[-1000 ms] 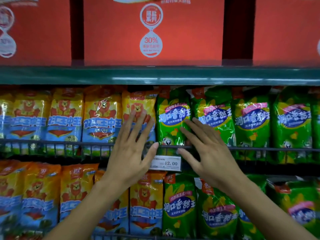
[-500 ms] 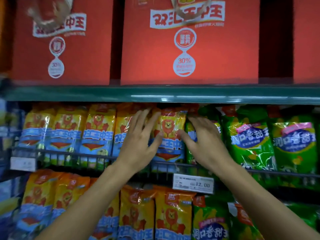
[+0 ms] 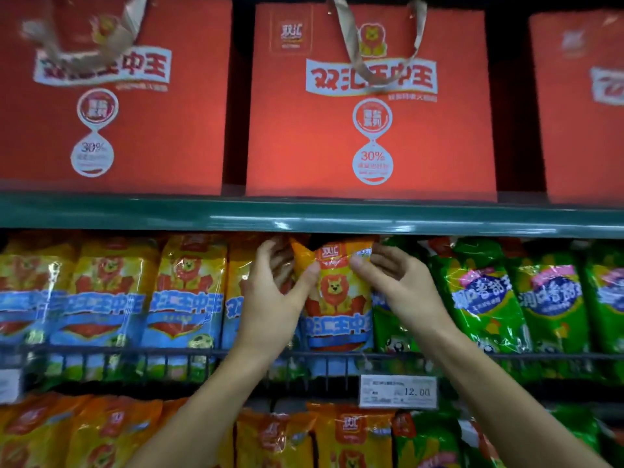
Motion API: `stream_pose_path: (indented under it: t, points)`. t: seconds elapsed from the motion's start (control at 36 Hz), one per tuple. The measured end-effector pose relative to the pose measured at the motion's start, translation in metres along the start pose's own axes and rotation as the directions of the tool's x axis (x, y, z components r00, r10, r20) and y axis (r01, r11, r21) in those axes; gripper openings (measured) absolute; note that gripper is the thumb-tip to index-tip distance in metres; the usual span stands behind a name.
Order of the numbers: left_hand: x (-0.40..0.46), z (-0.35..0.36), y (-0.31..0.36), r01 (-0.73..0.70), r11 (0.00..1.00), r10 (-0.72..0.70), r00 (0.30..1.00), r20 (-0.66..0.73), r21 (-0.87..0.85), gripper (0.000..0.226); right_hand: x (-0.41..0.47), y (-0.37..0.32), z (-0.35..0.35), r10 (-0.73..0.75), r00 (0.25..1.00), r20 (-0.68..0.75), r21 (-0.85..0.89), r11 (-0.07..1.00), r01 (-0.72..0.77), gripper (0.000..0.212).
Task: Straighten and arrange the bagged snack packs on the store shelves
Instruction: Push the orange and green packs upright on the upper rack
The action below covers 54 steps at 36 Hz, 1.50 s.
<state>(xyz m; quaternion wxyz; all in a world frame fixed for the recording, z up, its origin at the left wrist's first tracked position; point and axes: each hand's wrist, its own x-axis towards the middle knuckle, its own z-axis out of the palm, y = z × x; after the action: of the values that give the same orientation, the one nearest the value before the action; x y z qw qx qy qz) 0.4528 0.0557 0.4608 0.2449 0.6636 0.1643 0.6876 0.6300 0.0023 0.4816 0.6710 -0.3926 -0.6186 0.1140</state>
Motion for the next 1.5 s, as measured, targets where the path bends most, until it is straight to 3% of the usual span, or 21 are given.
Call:
stream_pose_path:
  t: [0.08, 0.17, 0.28, 0.44, 0.64, 0.72, 0.86, 0.94, 0.97, 1.03, 1.08, 1.14, 1.25, 1.33, 1.39, 1.44, 1.5]
  points:
    - [0.0, -0.007, 0.007, 0.045, 0.997, -0.039, 0.995, 0.088, -0.06, 0.057, -0.001, -0.003, -0.003, 0.055, 0.993, 0.101, 0.028, 0.998, -0.058, 0.055]
    - [0.002, -0.014, 0.013, 0.068, 0.994, -0.054, 0.987, 0.15, -0.09, 0.061, -0.006, -0.007, -0.005, 0.017, 0.985, 0.17, 0.106, 0.994, -0.036, 0.035]
    - [0.004, -0.021, 0.016, 0.062, 0.989, -0.034, 0.979, 0.202, -0.135, 0.041, -0.008, -0.01, -0.011, -0.068, 0.989, 0.129, 0.126, 0.991, 0.051, 0.035]
    - [0.001, -0.015, 0.014, 0.053, 0.973, -0.033, 0.995, 0.09, -0.223, 0.034, -0.014, -0.011, -0.011, -0.123, 0.992, 0.02, 0.173, 0.978, 0.118, 0.023]
    - [0.006, 0.015, 0.008, 0.172, 0.863, -0.211, 0.977, -0.03, -0.475, 0.032, -0.005, -0.004, -0.004, 0.011, 0.998, -0.063, 0.271, 0.962, 0.006, 0.012]
    - [0.012, 0.022, 0.006, 0.146, 0.869, -0.222, 0.969, -0.108, -0.473, 0.039, 0.001, 0.001, -0.002, 0.047, 0.995, -0.086, 0.242, 0.97, -0.025, 0.021]
    - [0.002, 0.022, 0.006, 0.019, 0.947, -0.092, 0.972, -0.216, -0.321, 0.044, 0.012, 0.008, 0.003, 0.105, 0.984, -0.145, 0.178, 0.981, -0.078, 0.044]
    - [-0.012, 0.01, 0.0, -0.206, 0.978, 0.198, 0.958, -0.209, -0.015, 0.038, 0.016, 0.012, 0.005, 0.091, 0.979, -0.185, 0.184, 0.981, -0.057, 0.044]
    - [-0.016, 0.005, -0.005, -0.313, 0.938, 0.334, 0.93, -0.152, 0.145, 0.033, 0.017, 0.013, 0.006, 0.075, 0.976, -0.203, 0.16, 0.986, -0.042, 0.043]
    - [-0.019, -0.004, -0.018, -0.505, 0.766, 0.523, 0.849, 0.07, 0.398, 0.022, 0.019, 0.014, 0.008, 0.021, 0.967, -0.253, 0.062, 0.998, -0.005, 0.041]
    - [-0.02, -0.01, -0.027, -0.585, 0.655, 0.493, 0.811, 0.316, 0.479, 0.031, 0.022, 0.015, 0.01, -0.021, 0.953, -0.304, -0.005, 1.0, 0.02, 0.042]
    - [-0.02, -0.015, -0.032, -0.607, 0.592, 0.415, 0.794, 0.445, 0.53, 0.043, 0.02, 0.017, 0.011, -0.031, 0.938, -0.345, -0.011, 1.0, 0.029, 0.041]
    - [-0.02, -0.021, -0.033, -0.59, 0.461, 0.293, 0.807, 0.513, 0.663, 0.054, -0.006, 0.021, 0.01, -0.123, 0.934, -0.334, -0.012, 0.992, 0.126, 0.041]
    - [-0.022, -0.015, -0.035, -0.576, 0.338, 0.23, 0.817, 0.529, 0.744, 0.06, -0.032, 0.031, 0.003, -0.261, 0.939, -0.223, -0.264, 0.944, 0.2, 0.054]
    - [-0.024, -0.011, -0.036, -0.563, 0.287, 0.209, 0.826, 0.523, 0.775, 0.063, -0.042, 0.036, -0.003, -0.317, 0.948, -0.025, -0.478, 0.837, 0.267, 0.059]
    - [-0.026, -0.008, -0.035, -0.549, 0.271, 0.202, 0.836, 0.511, 0.791, 0.064, -0.045, 0.042, -0.008, -0.262, 0.949, 0.174, -0.694, 0.651, 0.307, 0.066]
    - [-0.027, -0.008, -0.035, -0.542, 0.287, 0.196, 0.84, 0.506, 0.79, 0.064, -0.043, 0.046, -0.011, -0.208, 0.945, 0.253, -0.798, 0.508, 0.325, 0.071]
